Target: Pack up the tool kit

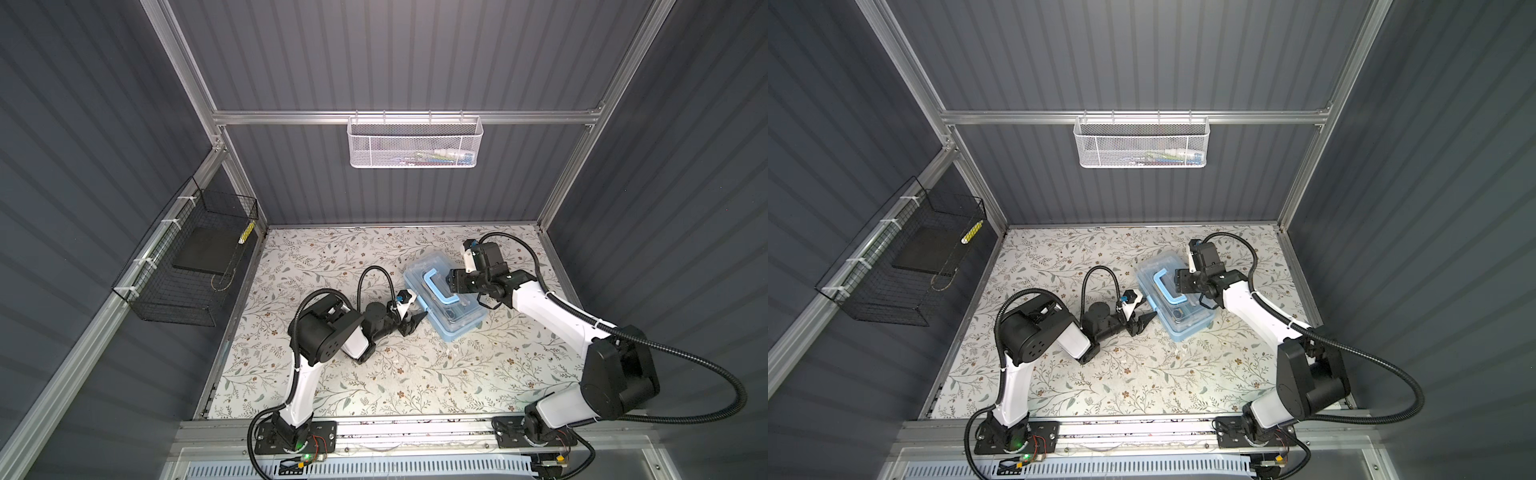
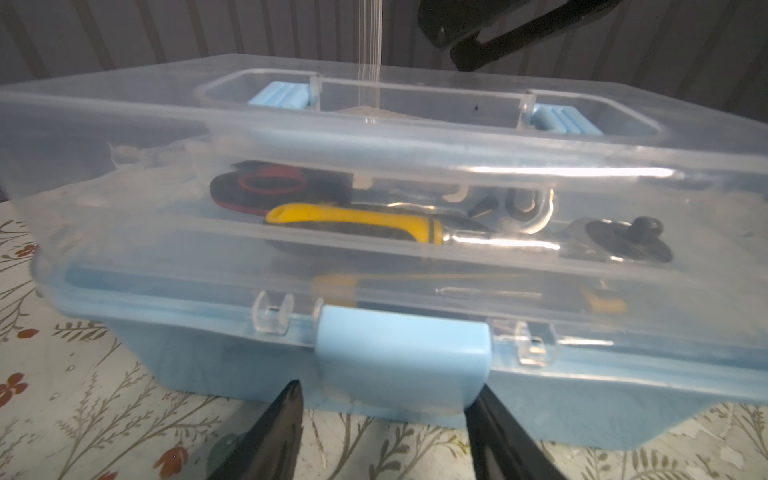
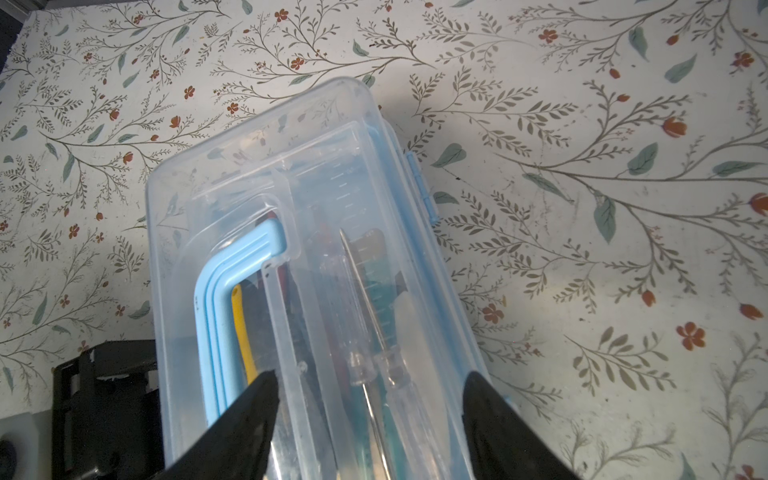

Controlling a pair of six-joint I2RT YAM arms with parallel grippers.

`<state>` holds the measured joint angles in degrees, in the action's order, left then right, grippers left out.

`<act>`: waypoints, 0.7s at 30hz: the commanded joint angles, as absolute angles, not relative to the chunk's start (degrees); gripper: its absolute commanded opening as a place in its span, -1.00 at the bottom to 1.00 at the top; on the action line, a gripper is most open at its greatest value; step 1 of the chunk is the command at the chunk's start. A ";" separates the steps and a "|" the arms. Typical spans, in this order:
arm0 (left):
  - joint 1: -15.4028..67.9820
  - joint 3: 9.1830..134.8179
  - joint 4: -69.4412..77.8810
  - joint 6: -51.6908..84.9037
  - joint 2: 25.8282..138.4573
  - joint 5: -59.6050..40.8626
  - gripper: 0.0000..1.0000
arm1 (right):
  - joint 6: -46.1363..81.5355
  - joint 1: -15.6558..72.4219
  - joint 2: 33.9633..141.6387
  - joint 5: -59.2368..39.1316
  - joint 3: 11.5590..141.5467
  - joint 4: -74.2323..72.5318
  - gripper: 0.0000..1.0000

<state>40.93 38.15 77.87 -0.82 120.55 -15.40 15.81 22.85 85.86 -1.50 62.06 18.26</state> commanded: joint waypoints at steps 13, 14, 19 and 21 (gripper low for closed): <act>41.05 39.02 79.49 0.03 121.17 -16.85 0.15 | 16.17 22.54 86.57 -3.69 61.44 21.71 0.43; 41.02 39.02 79.39 0.05 121.20 -16.81 0.15 | 16.22 22.50 86.57 -3.77 61.44 21.71 0.43; 41.00 38.93 78.61 -0.25 121.11 -16.97 0.16 | 16.35 22.44 86.57 -4.03 61.44 21.60 0.43; 41.04 38.82 78.42 -0.26 121.11 -16.97 0.15 | 16.37 22.42 86.57 -4.00 61.44 21.53 0.43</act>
